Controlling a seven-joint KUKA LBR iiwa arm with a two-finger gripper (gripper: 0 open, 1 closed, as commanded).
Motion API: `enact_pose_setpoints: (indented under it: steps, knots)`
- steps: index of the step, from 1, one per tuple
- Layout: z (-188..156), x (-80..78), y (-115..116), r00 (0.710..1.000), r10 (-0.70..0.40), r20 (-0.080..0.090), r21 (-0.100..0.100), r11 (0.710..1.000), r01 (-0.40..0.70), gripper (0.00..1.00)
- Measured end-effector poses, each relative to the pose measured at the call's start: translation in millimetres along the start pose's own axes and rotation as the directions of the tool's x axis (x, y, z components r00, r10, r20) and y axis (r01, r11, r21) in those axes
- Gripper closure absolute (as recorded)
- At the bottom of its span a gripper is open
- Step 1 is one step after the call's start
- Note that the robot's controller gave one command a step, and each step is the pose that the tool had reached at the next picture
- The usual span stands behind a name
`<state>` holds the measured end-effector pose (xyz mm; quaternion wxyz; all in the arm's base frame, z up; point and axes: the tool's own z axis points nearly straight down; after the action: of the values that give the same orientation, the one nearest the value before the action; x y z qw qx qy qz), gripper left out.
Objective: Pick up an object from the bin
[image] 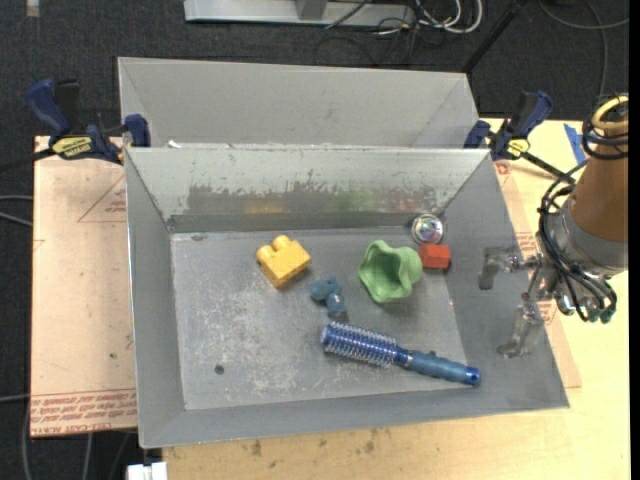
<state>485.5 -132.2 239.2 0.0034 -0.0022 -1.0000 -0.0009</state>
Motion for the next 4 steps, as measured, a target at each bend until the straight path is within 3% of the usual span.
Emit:
enact_pose_setpoints:
  steps: [1,2,3,4]
  knots:
    - [98.7,-10.4,118.5,0.998,-0.068,0.000,-0.004,0.998,0.068,0.00]
    - [173.8,-18.7,119.4,0.997,-0.072,0.001,0.000,0.997,0.072,0.00]
    - [170.2,-19.9,120.1,0.997,-0.073,0.005,0.000,0.997,0.073,1.00]
    - [59.8,-26.9,126.9,0.999,-0.044,0.016,0.001,0.999,0.044,1.00]
